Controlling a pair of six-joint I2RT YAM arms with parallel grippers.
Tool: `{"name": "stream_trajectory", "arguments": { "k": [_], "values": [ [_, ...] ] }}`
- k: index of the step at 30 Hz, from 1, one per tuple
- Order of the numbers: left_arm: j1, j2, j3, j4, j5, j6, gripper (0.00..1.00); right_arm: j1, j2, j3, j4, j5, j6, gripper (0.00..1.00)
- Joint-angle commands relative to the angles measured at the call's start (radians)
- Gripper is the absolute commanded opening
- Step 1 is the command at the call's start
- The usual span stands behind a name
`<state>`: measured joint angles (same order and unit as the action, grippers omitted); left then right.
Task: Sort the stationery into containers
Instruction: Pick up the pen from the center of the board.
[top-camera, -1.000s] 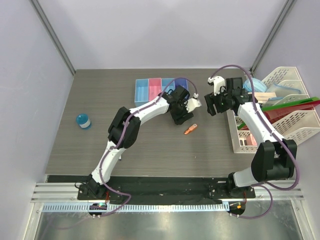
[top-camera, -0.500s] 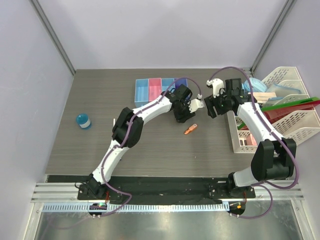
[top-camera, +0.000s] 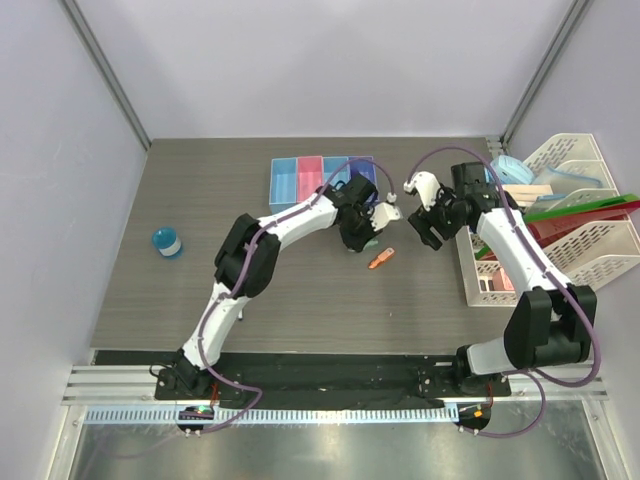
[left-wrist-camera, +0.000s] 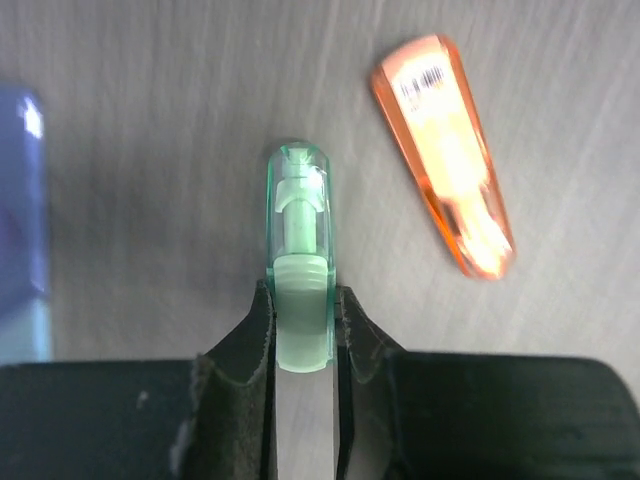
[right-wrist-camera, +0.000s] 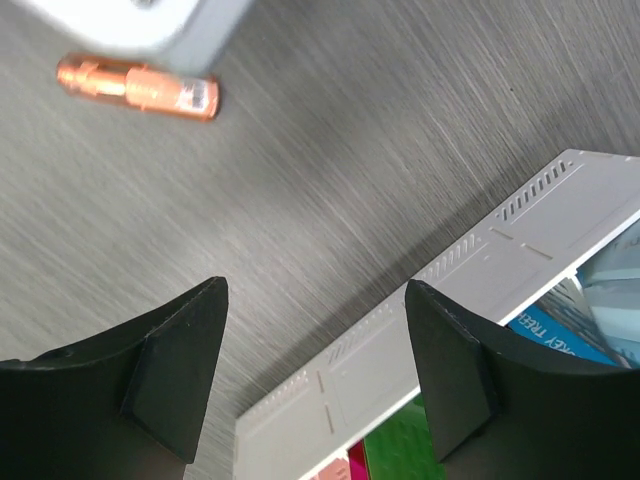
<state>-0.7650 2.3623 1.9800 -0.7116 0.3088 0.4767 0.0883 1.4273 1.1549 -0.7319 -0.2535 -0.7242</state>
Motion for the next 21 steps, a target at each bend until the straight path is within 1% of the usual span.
{"name": "stream_trajectory", "arguments": {
  "k": [1, 5, 7, 8, 9, 10, 11, 13, 14, 16, 21],
  "values": [
    [0.044, -0.136, -0.069, -0.014, 0.039, -0.136, 0.00, 0.002, -0.090, -0.014, -0.084, -0.056, -0.213, 0.77],
    [0.128, -0.268, -0.109, 0.057, 0.047, -0.245, 0.00, 0.019, -0.113, -0.018, -0.153, -0.086, -0.288, 0.76],
    [0.160, -0.302, -0.107, 0.103, 0.046, -0.326, 0.00, 0.057, -0.107, -0.021, -0.162, -0.052, -0.314, 0.77],
    [0.197, -0.325, -0.103, 0.122, 0.050, -0.360, 0.00, 0.076, -0.100, -0.029, -0.169, -0.032, -0.322, 0.76],
    [0.211, -0.336, -0.089, 0.142, 0.038, -0.392, 0.00, 0.097, -0.090, -0.030, -0.170, 0.014, -0.330, 0.76],
    [0.230, -0.343, -0.081, 0.180, 0.039, -0.459, 0.00, 0.144, -0.081, -0.034, -0.175, 0.037, -0.336, 0.76],
    [0.259, -0.348, -0.058, 0.199, 0.038, -0.484, 0.00, 0.169, -0.073, -0.038, -0.179, 0.058, -0.345, 0.75],
    [0.283, -0.342, -0.032, 0.237, 0.029, -0.553, 0.00, 0.244, -0.036, -0.037, -0.181, 0.115, -0.354, 0.75],
    [0.294, -0.331, 0.008, 0.241, 0.017, -0.591, 0.00, 0.267, -0.019, -0.031, -0.179, 0.131, -0.360, 0.75],
    [0.302, -0.287, 0.049, 0.239, -0.011, -0.616, 0.00, 0.315, 0.031, -0.014, -0.178, 0.152, -0.365, 0.75],
    [0.313, -0.170, 0.212, 0.195, -0.077, -0.702, 0.00, 0.383, 0.136, 0.046, -0.132, 0.198, -0.394, 0.77]
  ]
}}
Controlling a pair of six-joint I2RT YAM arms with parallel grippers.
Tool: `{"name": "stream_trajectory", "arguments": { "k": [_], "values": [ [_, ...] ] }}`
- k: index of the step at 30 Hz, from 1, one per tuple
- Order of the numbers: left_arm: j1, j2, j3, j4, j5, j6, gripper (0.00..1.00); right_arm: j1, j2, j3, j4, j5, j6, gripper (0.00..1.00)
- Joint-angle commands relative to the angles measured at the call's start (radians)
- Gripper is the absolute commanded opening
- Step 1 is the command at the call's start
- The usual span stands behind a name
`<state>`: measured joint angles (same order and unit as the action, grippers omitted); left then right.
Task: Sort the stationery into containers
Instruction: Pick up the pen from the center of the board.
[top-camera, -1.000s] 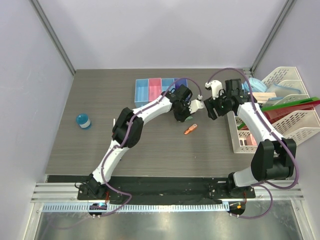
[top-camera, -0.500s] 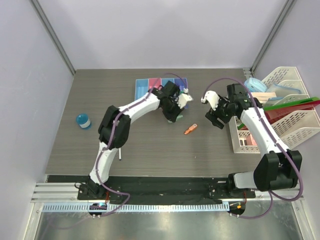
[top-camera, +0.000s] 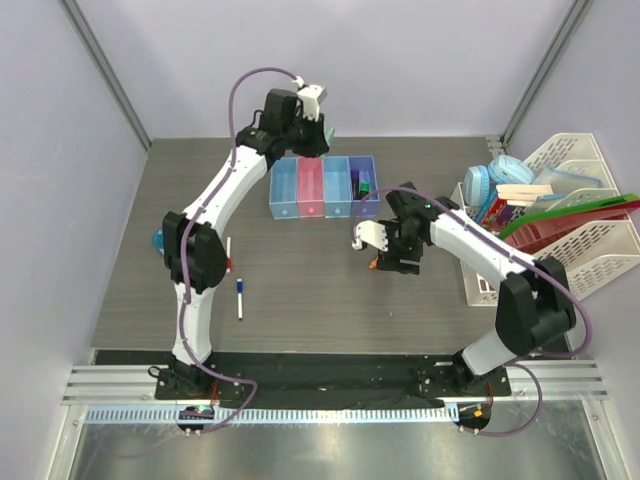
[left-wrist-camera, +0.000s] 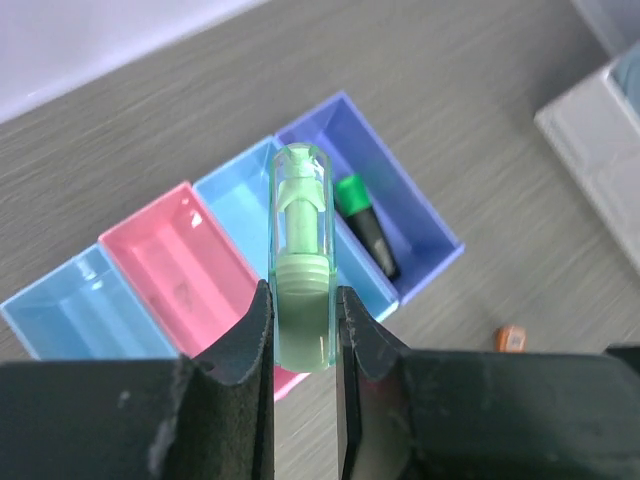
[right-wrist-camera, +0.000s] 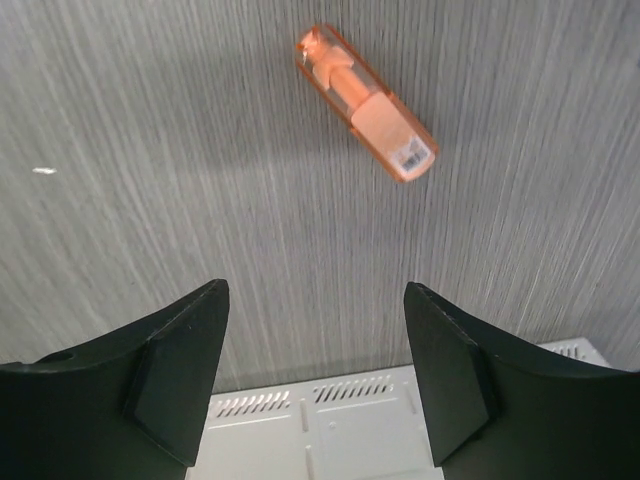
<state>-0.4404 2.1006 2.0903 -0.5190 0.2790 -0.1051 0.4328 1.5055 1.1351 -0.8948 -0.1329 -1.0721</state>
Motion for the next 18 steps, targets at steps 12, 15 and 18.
{"name": "stream_trajectory", "arguments": {
  "k": [12, 15, 18],
  "values": [
    [0.025, 0.214, 0.185, -0.027, -0.121, -0.261, 0.00, 0.087, 0.294, 0.178, 0.063, 0.145, -0.187, 0.83],
    [0.029, 0.217, 0.185, -0.044, -0.147, -0.278, 0.00, 0.087, 0.338, 0.218, 0.062, 0.113, -0.210, 0.84],
    [0.031, 0.213, 0.185, -0.062, -0.150, -0.289, 0.00, 0.087, 0.395, 0.250, 0.051, 0.102, -0.233, 0.85]
  ]
}}
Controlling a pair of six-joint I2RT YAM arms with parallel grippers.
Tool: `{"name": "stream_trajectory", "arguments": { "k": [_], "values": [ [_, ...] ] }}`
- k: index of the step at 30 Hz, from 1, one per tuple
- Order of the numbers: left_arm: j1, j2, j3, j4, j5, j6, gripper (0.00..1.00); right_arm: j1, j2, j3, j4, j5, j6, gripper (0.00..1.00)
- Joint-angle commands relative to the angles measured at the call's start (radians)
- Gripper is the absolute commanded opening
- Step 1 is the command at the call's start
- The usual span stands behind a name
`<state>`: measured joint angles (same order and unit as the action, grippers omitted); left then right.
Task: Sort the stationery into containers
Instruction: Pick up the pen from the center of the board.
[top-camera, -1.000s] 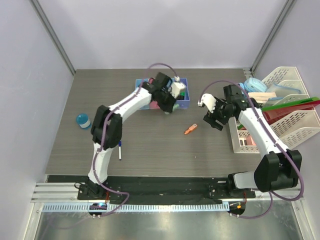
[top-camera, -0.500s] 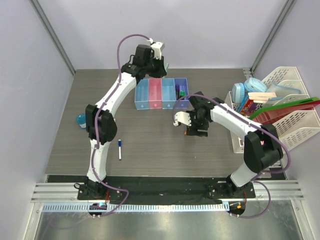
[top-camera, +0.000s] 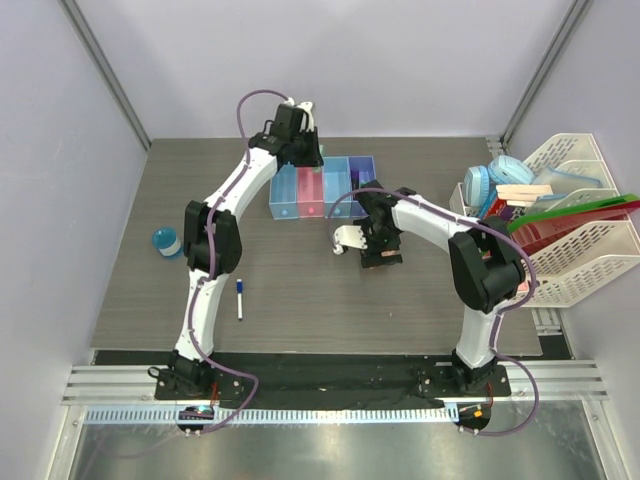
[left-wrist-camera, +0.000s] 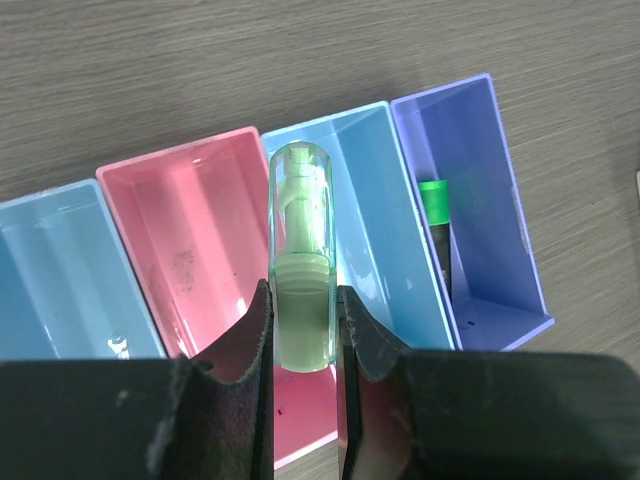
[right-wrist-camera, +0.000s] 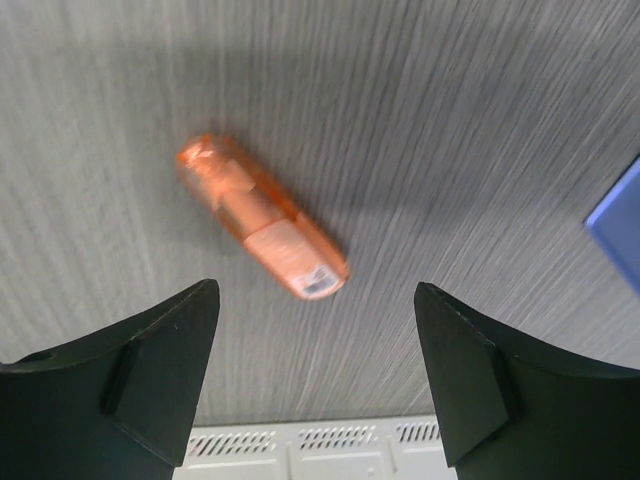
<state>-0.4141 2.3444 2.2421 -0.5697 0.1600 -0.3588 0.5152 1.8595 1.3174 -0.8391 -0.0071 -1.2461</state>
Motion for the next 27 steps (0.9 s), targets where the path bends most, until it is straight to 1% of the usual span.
{"name": "stream_trajectory", "arguments": {
  "k": [1, 5, 8, 11, 14, 15, 17, 18, 19, 20, 21, 23, 24, 27],
  "values": [
    [0.006, -0.034, 0.030, -0.018, -0.025, -0.040, 0.00, 0.003, 0.070, 0.072, -0.005, -0.025, -0.065, 0.85],
    [0.006, -0.051, -0.002, -0.018, -0.019, -0.046, 0.00, 0.000, 0.138, 0.107, -0.014, -0.042, -0.088, 0.85],
    [0.005, -0.056, -0.010, -0.021, -0.011, -0.051, 0.00, -0.001, 0.179, 0.137, -0.049, -0.068, -0.096, 0.82],
    [0.006, -0.056, -0.012, -0.019, 0.001, -0.063, 0.00, -0.003, 0.207, 0.146, -0.067, -0.077, -0.102, 0.77],
    [0.006, -0.047, 0.002, -0.018, 0.007, -0.072, 0.00, -0.007, 0.239, 0.163, -0.100, -0.094, -0.107, 0.68],
    [0.006, -0.040, 0.008, -0.021, 0.006, -0.075, 0.00, -0.010, 0.248, 0.167, -0.112, -0.099, -0.107, 0.62],
    [0.006, -0.025, 0.031, -0.024, 0.009, -0.080, 0.00, -0.011, 0.263, 0.172, -0.136, -0.108, -0.099, 0.56],
    [0.008, -0.020, 0.036, -0.024, 0.010, -0.083, 0.00, -0.011, 0.271, 0.171, -0.143, -0.110, -0.096, 0.49],
    [0.006, -0.019, 0.037, -0.022, 0.007, -0.085, 0.00, -0.009, 0.273, 0.161, -0.146, -0.113, -0.090, 0.44],
    [0.006, -0.019, 0.036, -0.024, 0.003, -0.085, 0.00, -0.009, 0.273, 0.155, -0.144, -0.116, -0.088, 0.37],
    [0.008, -0.017, 0.033, -0.025, -0.005, -0.086, 0.00, -0.007, 0.267, 0.149, -0.143, -0.119, -0.082, 0.22],
    [0.008, -0.019, 0.028, -0.025, -0.011, -0.086, 0.00, -0.009, 0.262, 0.131, -0.137, -0.126, -0.064, 0.12],
    [0.009, -0.020, 0.028, -0.025, -0.019, -0.086, 0.00, -0.009, 0.248, 0.125, -0.129, -0.131, -0.058, 0.01],
    [0.012, -0.022, 0.027, -0.035, -0.025, -0.100, 0.00, -0.009, 0.219, 0.109, -0.109, -0.151, -0.015, 0.01]
  ]
}}
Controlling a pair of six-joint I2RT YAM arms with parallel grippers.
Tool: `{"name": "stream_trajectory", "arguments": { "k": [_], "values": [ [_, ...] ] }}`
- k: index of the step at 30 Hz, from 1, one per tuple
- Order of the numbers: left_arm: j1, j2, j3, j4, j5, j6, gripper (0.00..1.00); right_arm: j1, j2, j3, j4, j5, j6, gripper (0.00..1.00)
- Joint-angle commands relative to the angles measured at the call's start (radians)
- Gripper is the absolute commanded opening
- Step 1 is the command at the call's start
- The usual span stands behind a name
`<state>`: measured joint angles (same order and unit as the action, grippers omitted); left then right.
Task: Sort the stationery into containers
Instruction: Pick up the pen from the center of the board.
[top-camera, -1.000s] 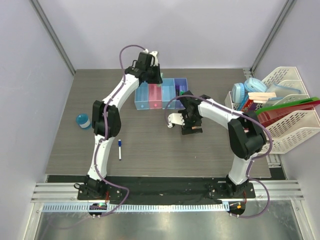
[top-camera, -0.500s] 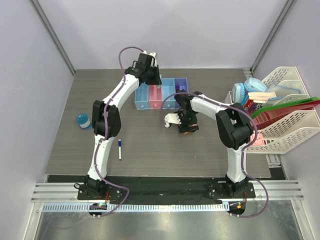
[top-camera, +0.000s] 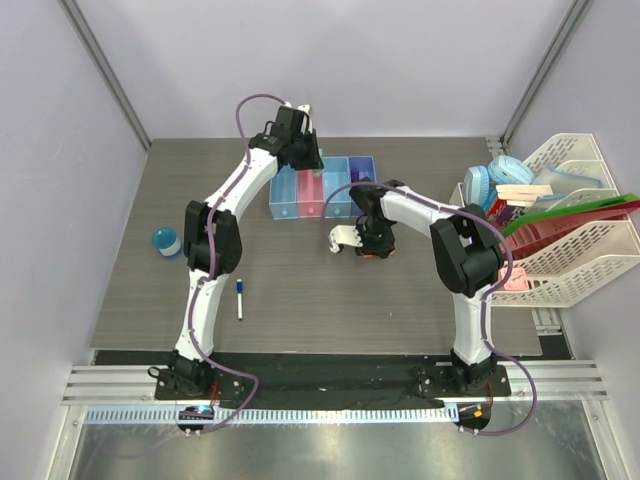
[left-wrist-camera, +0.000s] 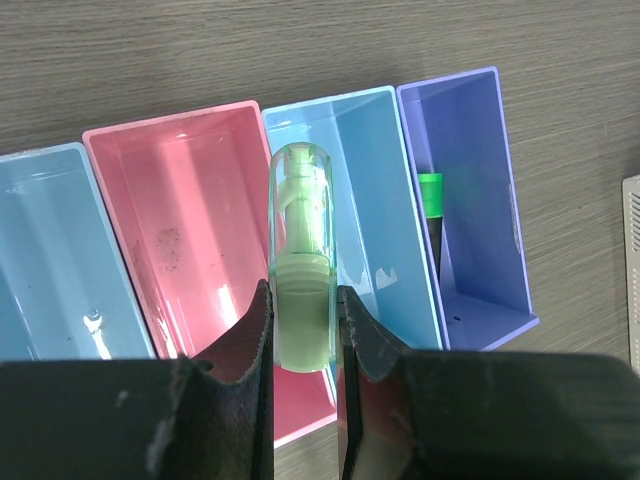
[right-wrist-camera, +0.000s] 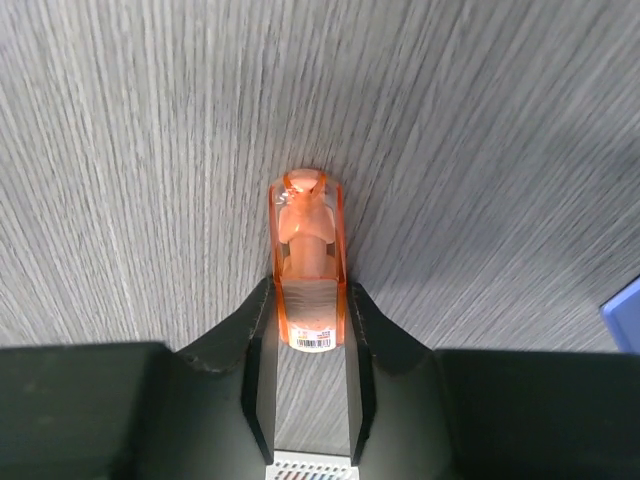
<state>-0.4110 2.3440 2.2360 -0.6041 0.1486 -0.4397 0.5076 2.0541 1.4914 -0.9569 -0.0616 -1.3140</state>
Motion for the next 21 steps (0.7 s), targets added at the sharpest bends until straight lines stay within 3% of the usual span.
{"name": "stream_trajectory", "arguments": {
  "k": [1, 9, 21],
  "values": [
    [0.008, -0.023, 0.031, -0.003, -0.023, -0.021, 0.00, -0.001, 0.000, -0.065, 0.018, -0.109, 0.068, 0.01],
    [0.020, -0.040, 0.007, -0.005, -0.018, -0.034, 0.00, -0.004, -0.164, -0.031, 0.082, -0.213, 0.278, 0.01],
    [-0.002, 0.037, 0.031, 0.075, 0.198, -0.136, 0.00, -0.044, -0.422, -0.152, 0.377, -0.182, 0.577, 0.01]
  ]
}}
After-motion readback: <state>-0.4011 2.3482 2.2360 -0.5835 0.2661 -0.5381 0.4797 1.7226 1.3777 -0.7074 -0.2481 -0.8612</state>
